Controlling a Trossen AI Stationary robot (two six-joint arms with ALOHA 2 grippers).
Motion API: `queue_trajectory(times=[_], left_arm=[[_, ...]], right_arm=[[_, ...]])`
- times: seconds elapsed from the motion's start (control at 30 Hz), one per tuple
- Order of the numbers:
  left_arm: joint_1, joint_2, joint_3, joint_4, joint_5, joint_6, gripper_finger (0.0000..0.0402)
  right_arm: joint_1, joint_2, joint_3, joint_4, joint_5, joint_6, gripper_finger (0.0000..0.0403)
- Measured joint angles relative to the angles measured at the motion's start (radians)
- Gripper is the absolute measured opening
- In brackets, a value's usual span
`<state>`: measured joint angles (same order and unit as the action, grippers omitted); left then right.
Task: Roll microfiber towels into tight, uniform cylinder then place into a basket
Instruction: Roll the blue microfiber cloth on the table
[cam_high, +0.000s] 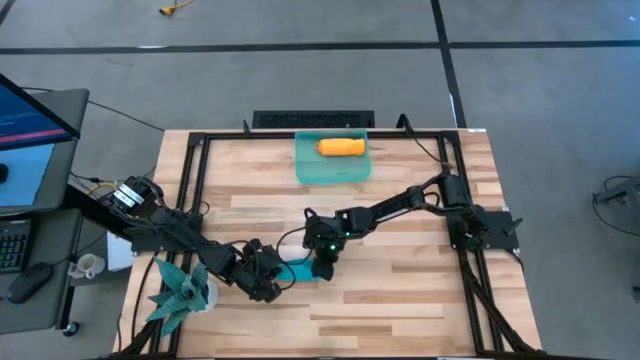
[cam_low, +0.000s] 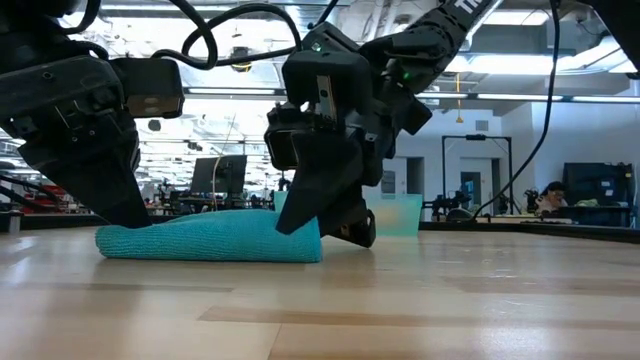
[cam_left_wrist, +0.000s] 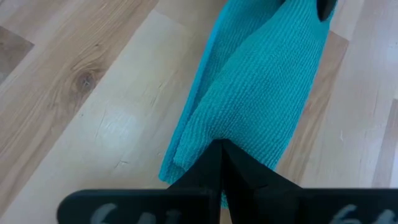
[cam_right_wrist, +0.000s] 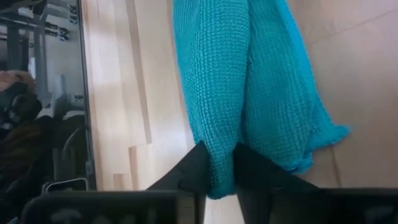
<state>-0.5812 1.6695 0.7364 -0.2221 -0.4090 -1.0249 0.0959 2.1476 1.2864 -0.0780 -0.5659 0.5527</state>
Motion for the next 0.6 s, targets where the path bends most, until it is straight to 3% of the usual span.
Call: queue_trajectory(times=[0.17, 0.3, 0.6], left_arm=[[0.0, 0.0, 0.0, 0.001, 0.001, 0.0, 0.0], [0.0, 0.0, 0.0, 0.001, 0.001, 0.0, 0.0], [-0.001, 0.001, 0.001, 0.01, 0.008, 0.0, 0.0]], right_arm=[[-0.017, 0.003, 0.031, -0.046, -0.094, -0.008, 0.0141], [-0.03, 0.003, 0.052, -0.099, -0.11, -0.01, 0.0174], [-0.067, -0.014, 0.059, -0.169, -0.114, -0.04, 0.0201]])
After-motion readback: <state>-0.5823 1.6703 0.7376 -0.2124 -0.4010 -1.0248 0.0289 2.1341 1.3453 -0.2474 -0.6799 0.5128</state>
